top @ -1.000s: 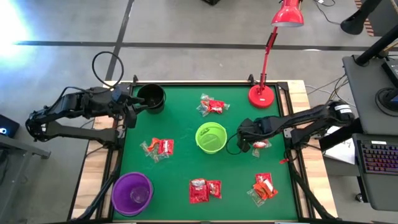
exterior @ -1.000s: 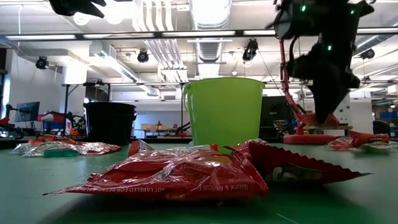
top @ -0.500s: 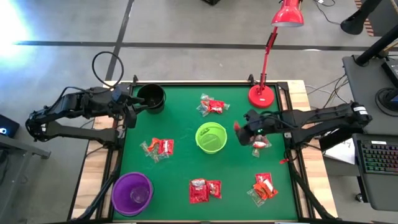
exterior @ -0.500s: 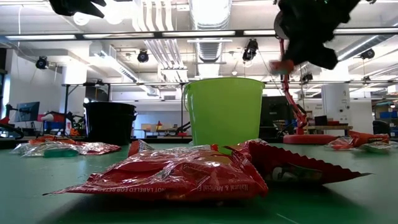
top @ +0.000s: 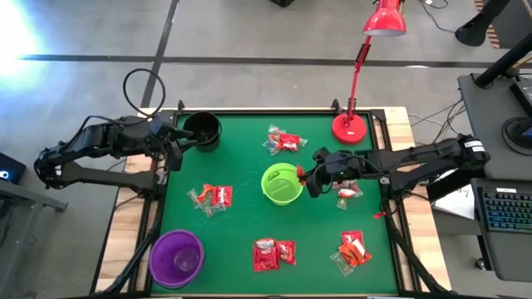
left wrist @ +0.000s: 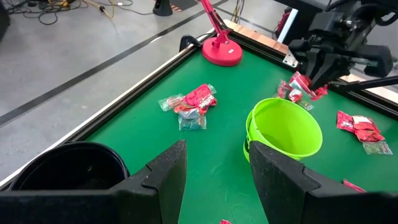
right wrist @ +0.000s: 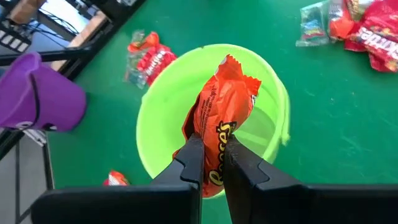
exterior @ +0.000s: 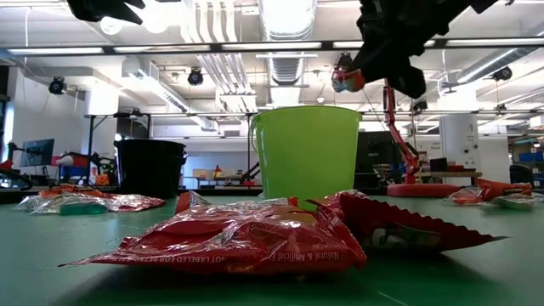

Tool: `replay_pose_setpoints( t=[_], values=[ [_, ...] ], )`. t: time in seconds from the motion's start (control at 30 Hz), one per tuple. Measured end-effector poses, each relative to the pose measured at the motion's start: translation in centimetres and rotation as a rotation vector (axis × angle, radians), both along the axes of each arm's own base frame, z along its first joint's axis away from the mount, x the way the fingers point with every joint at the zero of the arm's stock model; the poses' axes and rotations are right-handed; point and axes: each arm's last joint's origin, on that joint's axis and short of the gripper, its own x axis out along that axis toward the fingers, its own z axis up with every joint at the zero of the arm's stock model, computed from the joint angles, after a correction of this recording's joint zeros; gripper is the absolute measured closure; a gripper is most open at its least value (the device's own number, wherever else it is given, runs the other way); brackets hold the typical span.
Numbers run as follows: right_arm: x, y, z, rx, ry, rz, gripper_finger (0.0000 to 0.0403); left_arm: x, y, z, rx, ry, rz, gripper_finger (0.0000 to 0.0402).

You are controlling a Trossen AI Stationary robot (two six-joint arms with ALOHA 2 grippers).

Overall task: Sort candy
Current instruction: Put the orange chocolate into the green bucket, then put the blue gummy into the purple bucket

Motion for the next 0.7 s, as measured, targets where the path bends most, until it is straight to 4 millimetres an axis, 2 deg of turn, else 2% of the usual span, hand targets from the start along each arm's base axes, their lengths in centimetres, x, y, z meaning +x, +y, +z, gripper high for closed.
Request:
replay_pose_setpoints(
  t=[0.27,0.7],
  values=[
    [2.1,0.3,-0.3,-0.054,-0.107,0.111,0.0370,0.0,0.0,0.0,0.000,0.000,0.000,0.0243],
    [2.0,0.3,0.0,-0.064,-0.124,0.114,0.0280,0.0,0.0,0.0,0.000,0.000,0.000,0.0243]
  ],
)
